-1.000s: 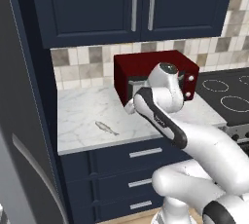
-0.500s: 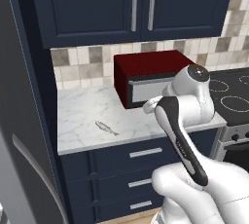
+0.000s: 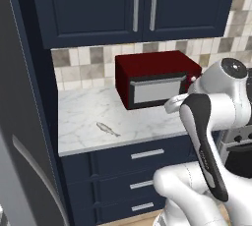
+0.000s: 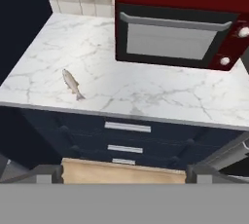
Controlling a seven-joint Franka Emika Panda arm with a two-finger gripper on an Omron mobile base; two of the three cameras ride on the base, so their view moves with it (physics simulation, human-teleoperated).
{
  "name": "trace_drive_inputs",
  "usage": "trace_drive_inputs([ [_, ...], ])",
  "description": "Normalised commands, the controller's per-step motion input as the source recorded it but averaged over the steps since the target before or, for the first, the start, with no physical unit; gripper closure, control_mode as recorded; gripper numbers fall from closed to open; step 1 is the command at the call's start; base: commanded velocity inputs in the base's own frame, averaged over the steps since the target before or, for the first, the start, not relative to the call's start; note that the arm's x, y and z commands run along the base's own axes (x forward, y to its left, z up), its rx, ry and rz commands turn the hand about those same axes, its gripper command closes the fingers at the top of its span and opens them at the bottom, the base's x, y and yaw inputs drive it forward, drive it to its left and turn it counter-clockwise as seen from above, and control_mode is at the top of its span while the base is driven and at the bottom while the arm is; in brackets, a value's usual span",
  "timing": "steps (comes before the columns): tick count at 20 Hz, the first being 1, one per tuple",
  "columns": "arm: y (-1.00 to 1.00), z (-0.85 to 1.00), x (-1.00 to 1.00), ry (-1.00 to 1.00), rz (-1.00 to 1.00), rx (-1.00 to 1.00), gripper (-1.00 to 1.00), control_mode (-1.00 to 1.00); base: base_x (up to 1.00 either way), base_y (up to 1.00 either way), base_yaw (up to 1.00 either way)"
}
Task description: Open the fridge, remove the kiwi, onion, and fish, and place them on any counter.
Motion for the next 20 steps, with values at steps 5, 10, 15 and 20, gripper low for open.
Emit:
trace_drive_inputs([
  [5,-0.03,0.26,-0.49,0.00,-0.01,0.00,-1.00,1.00,-0.40,-0.04,-0.03],
  [10,0.00,0.00,0.00,0.00,0.00,0.00,-1.00,1.00,-1.00,-0.10,-0.10],
  [15,0.00,0.00,0.00,0.00,0.00,0.00,-1.00,1.00,-0.96,0.09,-0.03],
  [20,0.00,0.00,0.00,0.00,0.00,0.00,-1.00,1.00,-0.86,0.86,0.00],
])
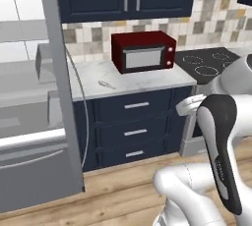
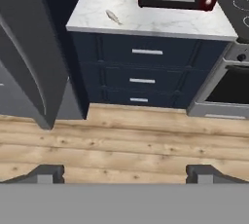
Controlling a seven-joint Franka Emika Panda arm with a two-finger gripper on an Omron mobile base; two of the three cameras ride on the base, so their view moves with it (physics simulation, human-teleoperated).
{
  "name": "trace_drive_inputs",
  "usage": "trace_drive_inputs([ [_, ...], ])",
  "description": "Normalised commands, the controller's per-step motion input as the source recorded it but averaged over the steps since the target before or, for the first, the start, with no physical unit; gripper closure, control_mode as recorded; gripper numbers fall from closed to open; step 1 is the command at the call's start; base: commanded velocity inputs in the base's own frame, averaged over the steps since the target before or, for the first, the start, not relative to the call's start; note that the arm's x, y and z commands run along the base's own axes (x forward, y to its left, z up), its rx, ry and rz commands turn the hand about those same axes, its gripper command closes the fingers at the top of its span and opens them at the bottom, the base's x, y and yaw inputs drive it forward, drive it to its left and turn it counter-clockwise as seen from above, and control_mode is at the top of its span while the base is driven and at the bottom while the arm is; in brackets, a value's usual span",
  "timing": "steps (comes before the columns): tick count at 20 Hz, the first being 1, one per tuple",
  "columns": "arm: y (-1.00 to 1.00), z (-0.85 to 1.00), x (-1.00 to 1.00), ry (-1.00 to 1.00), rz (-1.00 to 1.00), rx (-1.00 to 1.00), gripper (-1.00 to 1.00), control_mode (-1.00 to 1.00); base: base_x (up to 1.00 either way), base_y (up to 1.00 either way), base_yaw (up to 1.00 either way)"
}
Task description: Open the fridge, remove the kiwi, onion, and fish, and place them on any counter.
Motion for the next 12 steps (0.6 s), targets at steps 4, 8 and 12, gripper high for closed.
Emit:
trace_drive_inputs([
  [4,0.00,0.00,0.00,0.00,0.00,0.00,-1.00,1.00,-0.91,1.00,-0.01],
  [8,0.00,0.00,0.00,0.00,0.00,0.00,-1.00,1.00,-0.47,1.00,-0.10],
  [12,0.00,0.00,0.00,0.00,0.00,0.00,-1.00,1.00,0.25,1.00,-0.03],
])
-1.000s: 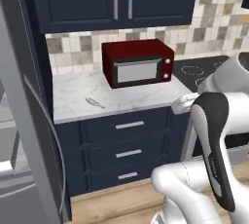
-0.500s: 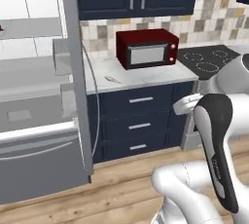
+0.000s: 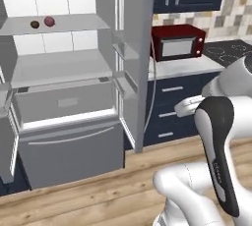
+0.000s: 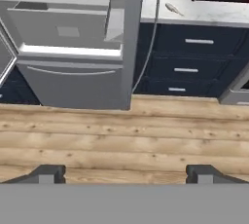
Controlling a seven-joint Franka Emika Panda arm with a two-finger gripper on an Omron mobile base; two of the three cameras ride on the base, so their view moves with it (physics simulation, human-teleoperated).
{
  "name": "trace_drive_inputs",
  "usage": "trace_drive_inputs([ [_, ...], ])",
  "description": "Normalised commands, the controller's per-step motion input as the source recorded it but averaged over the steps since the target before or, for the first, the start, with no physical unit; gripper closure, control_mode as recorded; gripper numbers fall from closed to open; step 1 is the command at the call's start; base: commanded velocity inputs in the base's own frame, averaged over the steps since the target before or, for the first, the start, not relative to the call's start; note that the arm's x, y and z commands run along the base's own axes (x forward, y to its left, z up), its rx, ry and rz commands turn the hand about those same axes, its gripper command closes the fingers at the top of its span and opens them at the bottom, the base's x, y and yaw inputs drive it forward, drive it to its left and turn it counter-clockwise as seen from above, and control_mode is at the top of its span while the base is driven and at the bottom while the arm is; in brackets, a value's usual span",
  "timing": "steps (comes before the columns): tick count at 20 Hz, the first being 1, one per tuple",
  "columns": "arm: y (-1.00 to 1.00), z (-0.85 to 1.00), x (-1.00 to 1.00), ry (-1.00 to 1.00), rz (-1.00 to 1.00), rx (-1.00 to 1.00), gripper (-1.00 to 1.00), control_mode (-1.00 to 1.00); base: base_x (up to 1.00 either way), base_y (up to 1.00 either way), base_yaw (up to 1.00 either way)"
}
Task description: Open the fridge, remove the kiwi, onion, and fish, and place them on any counter.
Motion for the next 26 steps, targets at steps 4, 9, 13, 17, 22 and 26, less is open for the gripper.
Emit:
trace_drive_inputs([
  [4,0.00,0.00,0.00,0.00,0.00,0.00,-1.00,1.00,0.62,1.00,0.00],
  [9,0.00,0.00,0.00,0.00,0.00,0.00,-1.00,1.00,0.95,0.95,0.00],
  [13,0.00,0.00,0.00,0.00,0.00,0.00,-1.00,1.00,1.00,0.69,0.00],
  [17,0.00,0.00,0.00,0.00,0.00,0.00,-1.00,1.00,1.00,0.16,0.00],
  [22,0.00,0.00,0.00,0.00,0.00,0.00,-1.00,1.00,1.00,0.14,0.01],
  [26,0.00,0.00,0.00,0.00,0.00,0.00,-1.00,1.00,0.22,0.03,0.00],
])
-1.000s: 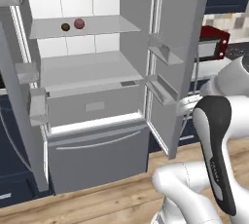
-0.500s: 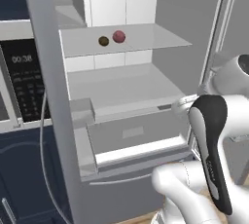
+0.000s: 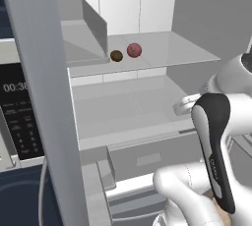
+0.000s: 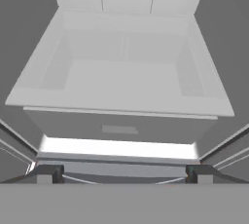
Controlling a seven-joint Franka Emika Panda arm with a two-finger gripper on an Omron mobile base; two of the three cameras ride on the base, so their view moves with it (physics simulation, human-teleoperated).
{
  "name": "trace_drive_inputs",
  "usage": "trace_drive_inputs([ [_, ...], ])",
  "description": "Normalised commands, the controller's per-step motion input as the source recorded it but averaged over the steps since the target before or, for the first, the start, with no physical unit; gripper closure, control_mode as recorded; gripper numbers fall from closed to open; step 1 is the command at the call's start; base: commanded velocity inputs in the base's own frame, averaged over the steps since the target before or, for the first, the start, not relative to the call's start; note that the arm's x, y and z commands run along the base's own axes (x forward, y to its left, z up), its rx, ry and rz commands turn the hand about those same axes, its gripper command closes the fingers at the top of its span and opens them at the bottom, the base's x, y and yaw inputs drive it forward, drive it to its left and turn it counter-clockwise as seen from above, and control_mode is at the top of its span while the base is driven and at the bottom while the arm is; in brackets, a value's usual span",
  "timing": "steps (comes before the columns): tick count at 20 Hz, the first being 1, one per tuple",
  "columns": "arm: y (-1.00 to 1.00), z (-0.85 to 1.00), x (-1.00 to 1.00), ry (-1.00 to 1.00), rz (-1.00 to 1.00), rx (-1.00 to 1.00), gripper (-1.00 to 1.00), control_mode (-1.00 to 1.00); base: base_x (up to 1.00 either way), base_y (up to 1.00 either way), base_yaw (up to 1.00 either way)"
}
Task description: Open the fridge, remove the kiwi, onion, and fish, and place them on any counter.
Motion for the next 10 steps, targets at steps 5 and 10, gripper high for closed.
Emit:
trace_drive_inputs([
  [5,0.01,0.34,0.05,-0.11,0.02,0.00,-1.00,-1.00,0.00,0.00,0.00],
  [10,0.18,0.61,0.38,-0.04,0.00,-0.02,-1.00,-1.00,0.00,0.00,0.00],
])
